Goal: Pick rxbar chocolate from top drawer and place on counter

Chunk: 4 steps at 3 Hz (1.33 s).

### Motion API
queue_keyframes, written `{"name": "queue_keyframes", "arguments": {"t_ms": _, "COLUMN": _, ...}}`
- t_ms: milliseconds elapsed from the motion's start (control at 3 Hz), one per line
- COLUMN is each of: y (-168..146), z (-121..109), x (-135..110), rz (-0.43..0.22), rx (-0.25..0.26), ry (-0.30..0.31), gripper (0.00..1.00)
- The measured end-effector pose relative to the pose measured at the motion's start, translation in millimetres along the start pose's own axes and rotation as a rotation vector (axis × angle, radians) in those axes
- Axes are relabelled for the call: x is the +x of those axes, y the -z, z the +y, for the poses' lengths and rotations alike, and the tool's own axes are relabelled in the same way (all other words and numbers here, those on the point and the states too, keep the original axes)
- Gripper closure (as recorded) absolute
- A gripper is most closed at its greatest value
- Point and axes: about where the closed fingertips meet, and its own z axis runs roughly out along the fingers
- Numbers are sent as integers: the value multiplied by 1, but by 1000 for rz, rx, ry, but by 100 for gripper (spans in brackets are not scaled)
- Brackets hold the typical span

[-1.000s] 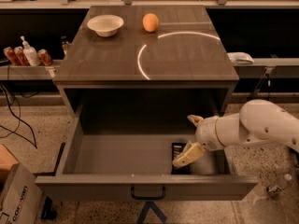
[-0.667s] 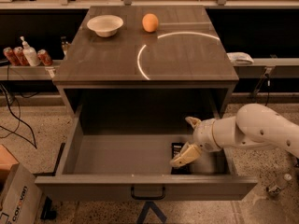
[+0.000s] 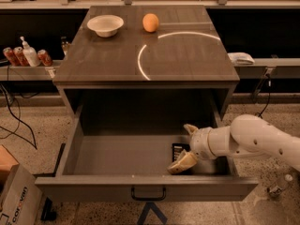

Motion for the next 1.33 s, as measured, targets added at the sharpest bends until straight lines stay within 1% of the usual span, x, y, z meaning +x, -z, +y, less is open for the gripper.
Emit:
{"name": "queue_keyframes", "arguments": {"t_ms": 667, "y": -1, "z": 1, "x": 27, "rz": 79, "rx": 45, "ry": -11, "gripper": 0}}
{"name": "queue_keyframes", "arguments": {"t_ms": 1000, "y": 0, "z": 0, "x": 34, "rz": 111, "rx": 62, "ry": -13, "gripper": 19}}
{"name": "queue_keyframes", "arguments": {"t_ms": 1333, "y": 0, "z": 0, "x": 36, "rz": 132, "rx": 69, "ry": -12, "gripper": 43}}
